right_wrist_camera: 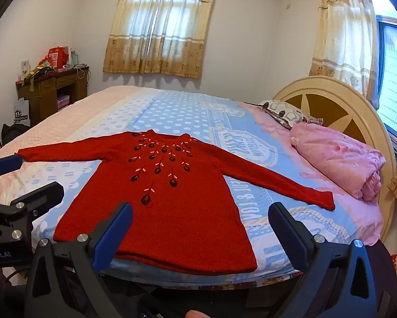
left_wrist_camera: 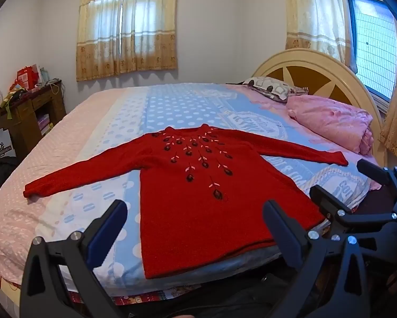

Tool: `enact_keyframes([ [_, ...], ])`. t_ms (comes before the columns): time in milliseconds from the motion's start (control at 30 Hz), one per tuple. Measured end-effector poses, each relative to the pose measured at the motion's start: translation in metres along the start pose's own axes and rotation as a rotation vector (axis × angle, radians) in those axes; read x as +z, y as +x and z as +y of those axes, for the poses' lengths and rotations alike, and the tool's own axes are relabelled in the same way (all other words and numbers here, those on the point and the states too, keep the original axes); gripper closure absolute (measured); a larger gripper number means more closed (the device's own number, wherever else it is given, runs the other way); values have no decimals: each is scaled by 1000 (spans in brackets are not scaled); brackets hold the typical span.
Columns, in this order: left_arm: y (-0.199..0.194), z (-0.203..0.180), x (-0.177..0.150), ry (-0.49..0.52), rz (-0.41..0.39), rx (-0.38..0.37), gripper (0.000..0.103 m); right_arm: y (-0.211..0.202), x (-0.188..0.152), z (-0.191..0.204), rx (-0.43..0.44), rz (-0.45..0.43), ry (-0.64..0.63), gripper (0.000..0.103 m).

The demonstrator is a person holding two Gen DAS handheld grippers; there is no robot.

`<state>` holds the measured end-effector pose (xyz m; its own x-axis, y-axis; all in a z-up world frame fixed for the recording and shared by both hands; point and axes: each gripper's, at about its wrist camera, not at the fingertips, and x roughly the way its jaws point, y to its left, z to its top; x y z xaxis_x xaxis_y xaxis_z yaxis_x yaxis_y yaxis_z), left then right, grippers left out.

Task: Fold small clothes

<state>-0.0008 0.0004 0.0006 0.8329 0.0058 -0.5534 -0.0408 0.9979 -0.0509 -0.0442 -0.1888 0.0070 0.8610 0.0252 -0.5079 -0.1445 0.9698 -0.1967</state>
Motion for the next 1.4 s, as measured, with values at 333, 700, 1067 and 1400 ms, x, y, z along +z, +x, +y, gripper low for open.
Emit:
enact_keyframes([
  [333, 1, 0, 1, -1, 13, -8, 0, 2, -1, 1, 6, 9, 4, 1],
  [700, 7, -2, -5, -4, 23, -12, 0, 3, -3, 2, 5, 12, 3, 1],
  [1067, 7, -1, -5, -6, 25, -14, 0, 4, -3, 2, 8, 15, 2, 1],
  [1400, 7, 0, -5, -6, 26, -15, 0, 5, -4, 2, 9, 16, 2, 1],
])
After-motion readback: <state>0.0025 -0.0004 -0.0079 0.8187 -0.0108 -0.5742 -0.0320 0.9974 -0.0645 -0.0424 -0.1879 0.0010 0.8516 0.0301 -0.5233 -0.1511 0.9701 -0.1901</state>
